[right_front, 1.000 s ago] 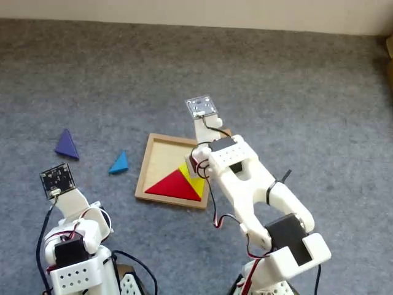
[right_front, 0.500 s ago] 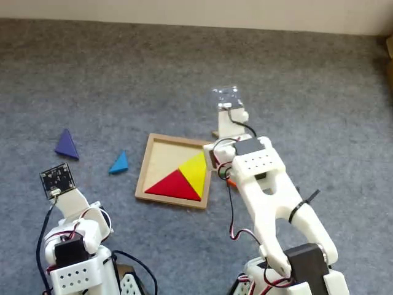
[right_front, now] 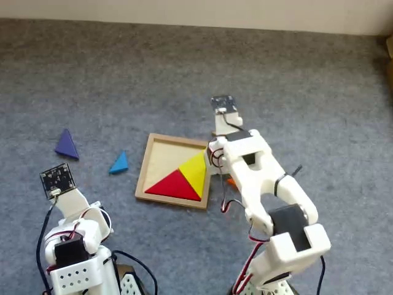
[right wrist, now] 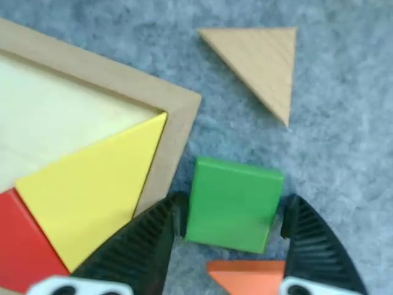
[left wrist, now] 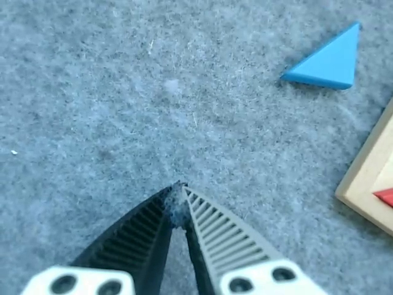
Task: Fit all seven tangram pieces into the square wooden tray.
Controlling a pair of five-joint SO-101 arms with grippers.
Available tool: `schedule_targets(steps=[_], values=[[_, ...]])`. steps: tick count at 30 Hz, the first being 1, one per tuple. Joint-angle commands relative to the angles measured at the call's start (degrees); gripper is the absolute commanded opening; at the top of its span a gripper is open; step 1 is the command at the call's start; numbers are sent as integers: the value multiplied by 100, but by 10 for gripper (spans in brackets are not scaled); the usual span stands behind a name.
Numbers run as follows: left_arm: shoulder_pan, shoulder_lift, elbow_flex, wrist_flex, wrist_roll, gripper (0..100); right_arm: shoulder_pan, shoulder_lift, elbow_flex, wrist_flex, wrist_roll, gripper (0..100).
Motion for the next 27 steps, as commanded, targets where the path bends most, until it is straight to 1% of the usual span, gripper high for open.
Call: schedule_targets(steps=[1, 3, 7, 9, 15, 19, 21, 27], values=[[-84, -233, 110, 18, 44, 6, 57, 48, -356, 31, -44, 248], [-84, -233, 110, 18, 44, 6, 57, 101, -356, 31, -44, 224], [-84, -233, 110, 18, 44, 6, 75, 92, -356, 31, 0, 65], [-84, -233, 110, 18, 44, 6, 84, 48, -374, 40, 0, 26], [-84, -242, 110, 18, 44, 6, 101, -884, -936, 866, 0, 25], [-84, -242, 110, 18, 44, 6, -13, -1314, -1288, 1051, 0, 25], [-84, -242, 110, 18, 44, 6, -171, -1314, -1437, 1024, 0, 25], [-84, -242, 110, 18, 44, 6, -936, -892, -2000, 1007, 9, 25]])
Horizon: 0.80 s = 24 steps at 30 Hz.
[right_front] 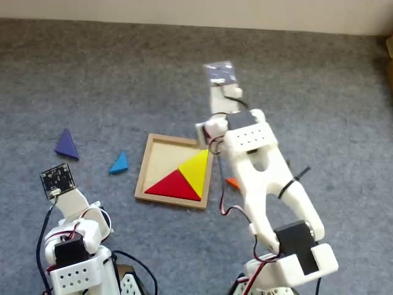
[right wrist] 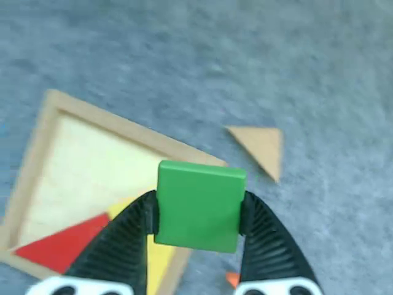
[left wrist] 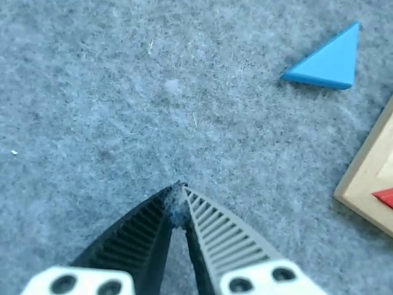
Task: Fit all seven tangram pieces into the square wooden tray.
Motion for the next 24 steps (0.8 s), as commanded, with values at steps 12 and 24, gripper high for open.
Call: schedule_targets(steps=[12, 24], values=[[-92, -242, 110, 18, 44, 6, -1095, 1789, -884, -954, 35, 25], [-92, -242, 110, 18, 44, 6, -1226, 2193, -901, -927, 985, 40]])
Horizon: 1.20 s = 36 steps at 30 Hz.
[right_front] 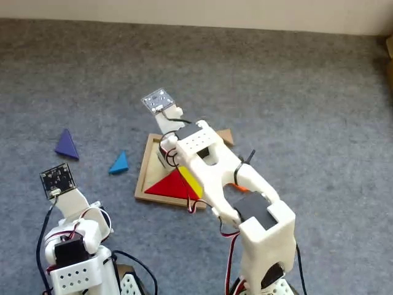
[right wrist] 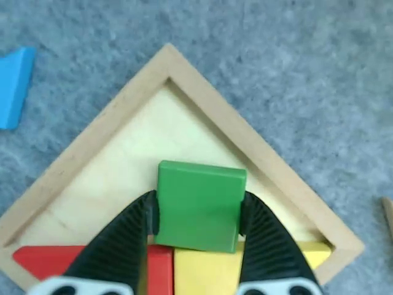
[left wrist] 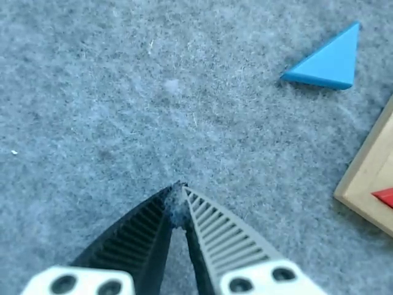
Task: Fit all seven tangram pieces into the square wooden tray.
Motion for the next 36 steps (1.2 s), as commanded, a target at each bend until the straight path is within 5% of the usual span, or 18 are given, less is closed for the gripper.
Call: schedule_targets(steps=[1, 6, 23, 30, 36], values=[[-92, -242, 110, 18, 44, 6, -84, -57, -321, -66, 62, 63], [-92, -242, 110, 18, 44, 6, -92, -75, -479, 409, 62, 199], [-453, -242, 110, 18, 44, 6, 92, -207, -1886, 2545, 62, 202], [-462, -242, 110, 18, 44, 6, 532, -1147, -1437, 2448, 53, 202], [-462, -242, 110, 18, 44, 6, 1226, -1218, -585, 884, 53, 202]])
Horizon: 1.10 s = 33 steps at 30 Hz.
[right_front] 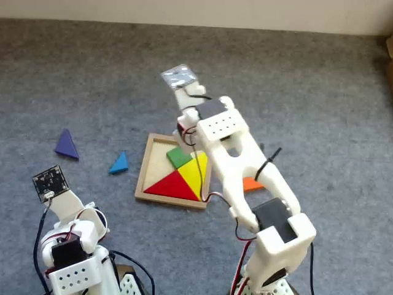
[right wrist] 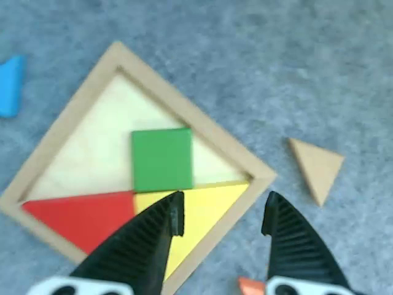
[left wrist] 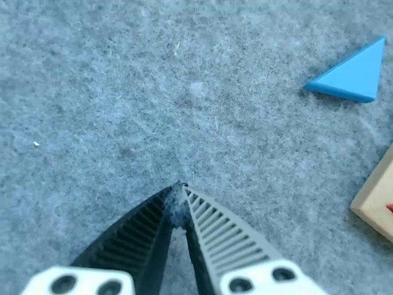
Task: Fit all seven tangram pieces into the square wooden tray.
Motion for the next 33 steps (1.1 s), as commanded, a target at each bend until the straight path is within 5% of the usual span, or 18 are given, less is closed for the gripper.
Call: schedule_targets(steps=[1, 10, 27, 33], values=[[-57, -242, 110, 18, 44, 6, 541, -251, 242, -1086, 44, 202], [-57, -242, 110, 18, 44, 6, 1182, 813, -4, -1613, 79, 202], [-57, -242, 110, 18, 44, 6, 1218, 1437, -505, -1604, 97, 201], [-57, -242, 110, 18, 44, 6, 1235, 1437, -532, -1604, 308, 101]])
